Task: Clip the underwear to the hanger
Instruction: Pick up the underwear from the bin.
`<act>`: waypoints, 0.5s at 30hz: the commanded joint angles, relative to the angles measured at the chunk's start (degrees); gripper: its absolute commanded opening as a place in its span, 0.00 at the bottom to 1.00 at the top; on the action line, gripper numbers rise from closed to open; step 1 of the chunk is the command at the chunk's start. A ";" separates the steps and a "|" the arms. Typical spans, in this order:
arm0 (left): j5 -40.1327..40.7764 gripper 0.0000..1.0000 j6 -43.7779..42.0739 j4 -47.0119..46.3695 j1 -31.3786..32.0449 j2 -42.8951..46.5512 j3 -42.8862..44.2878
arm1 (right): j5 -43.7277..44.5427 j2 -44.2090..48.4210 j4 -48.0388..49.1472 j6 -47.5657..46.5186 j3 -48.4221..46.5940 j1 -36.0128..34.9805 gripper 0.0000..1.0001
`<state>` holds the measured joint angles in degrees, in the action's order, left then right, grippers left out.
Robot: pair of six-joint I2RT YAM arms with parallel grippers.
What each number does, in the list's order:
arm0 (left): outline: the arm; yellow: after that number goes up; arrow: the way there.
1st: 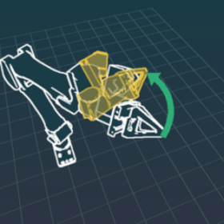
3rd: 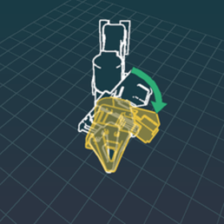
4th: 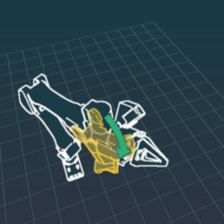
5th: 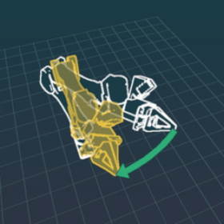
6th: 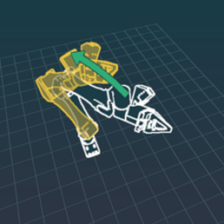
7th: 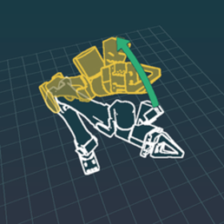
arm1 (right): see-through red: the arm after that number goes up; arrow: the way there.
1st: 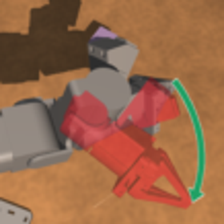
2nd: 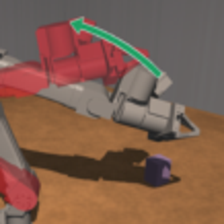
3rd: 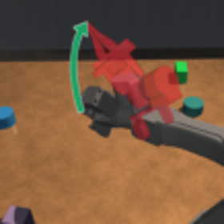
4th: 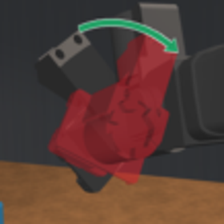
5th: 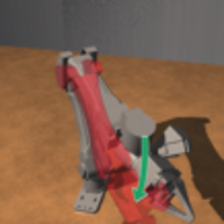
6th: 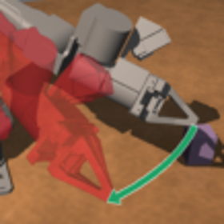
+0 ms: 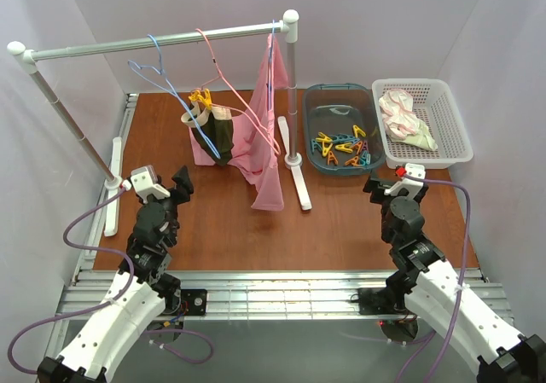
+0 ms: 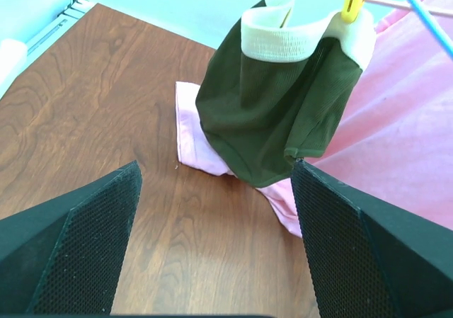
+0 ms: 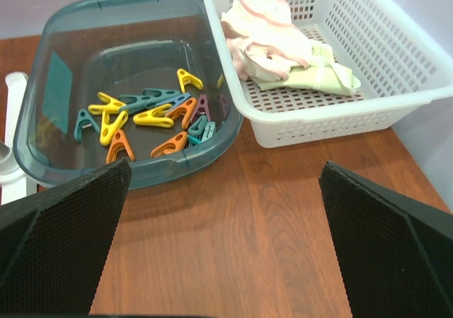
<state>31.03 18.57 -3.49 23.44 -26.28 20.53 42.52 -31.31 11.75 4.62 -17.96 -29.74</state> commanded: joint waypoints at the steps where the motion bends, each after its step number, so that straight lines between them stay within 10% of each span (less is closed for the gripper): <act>1: 0.35 0.78 0.07 0.50 0.29 0.79 0.30 | -0.42 -1.47 -0.93 1.27 -1.47 -0.06 0.99; 15: 6.33 0.94 0.59 2.78 0.38 -2.19 4.07 | -5.23 -14.29 -1.38 2.67 -8.49 5.36 0.99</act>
<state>35.81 19.42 -1.67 23.75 -28.36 22.00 40.69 -43.40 8.82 6.04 -21.43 -28.23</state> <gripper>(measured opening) 0.937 0.986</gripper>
